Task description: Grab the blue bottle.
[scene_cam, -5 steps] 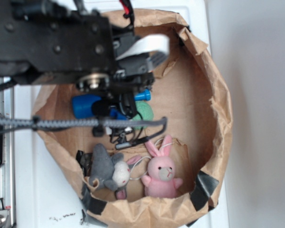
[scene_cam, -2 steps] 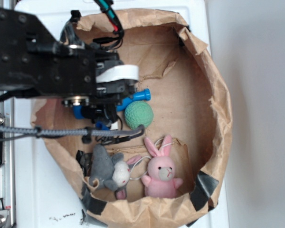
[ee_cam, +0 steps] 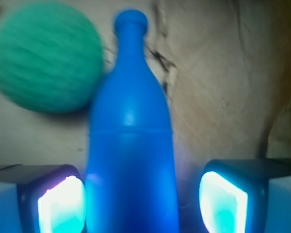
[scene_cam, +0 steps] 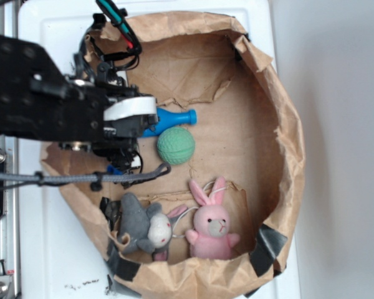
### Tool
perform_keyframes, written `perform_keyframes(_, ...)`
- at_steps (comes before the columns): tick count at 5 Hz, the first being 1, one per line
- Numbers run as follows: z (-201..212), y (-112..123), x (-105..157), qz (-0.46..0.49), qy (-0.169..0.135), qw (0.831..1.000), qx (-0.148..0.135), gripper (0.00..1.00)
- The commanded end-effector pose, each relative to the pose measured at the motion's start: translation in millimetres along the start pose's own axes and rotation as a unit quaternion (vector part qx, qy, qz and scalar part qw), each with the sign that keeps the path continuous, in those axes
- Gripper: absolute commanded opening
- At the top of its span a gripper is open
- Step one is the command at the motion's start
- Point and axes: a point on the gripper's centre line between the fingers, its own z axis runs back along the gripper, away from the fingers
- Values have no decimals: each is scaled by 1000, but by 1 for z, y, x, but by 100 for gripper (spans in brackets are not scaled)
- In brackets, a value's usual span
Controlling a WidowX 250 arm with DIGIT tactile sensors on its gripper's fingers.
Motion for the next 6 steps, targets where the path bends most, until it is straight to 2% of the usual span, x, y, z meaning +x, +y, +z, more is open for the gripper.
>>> perform_keyframes(1,-9,-4,3,0,-9,999,40,0)
perform_keyframes(2,0,4,-2,12,-22,999,41,0)
perform_keyframes(3,29,13,0,26,-25,999,21,0)
perform_keyframes(4,67,21,16,42,-27,999,2,0)
perform_keyframes(5,97,26,26,51,-30,998,5,0)
perform_keyframes(6,112,24,31,56,-31,998,24,0)
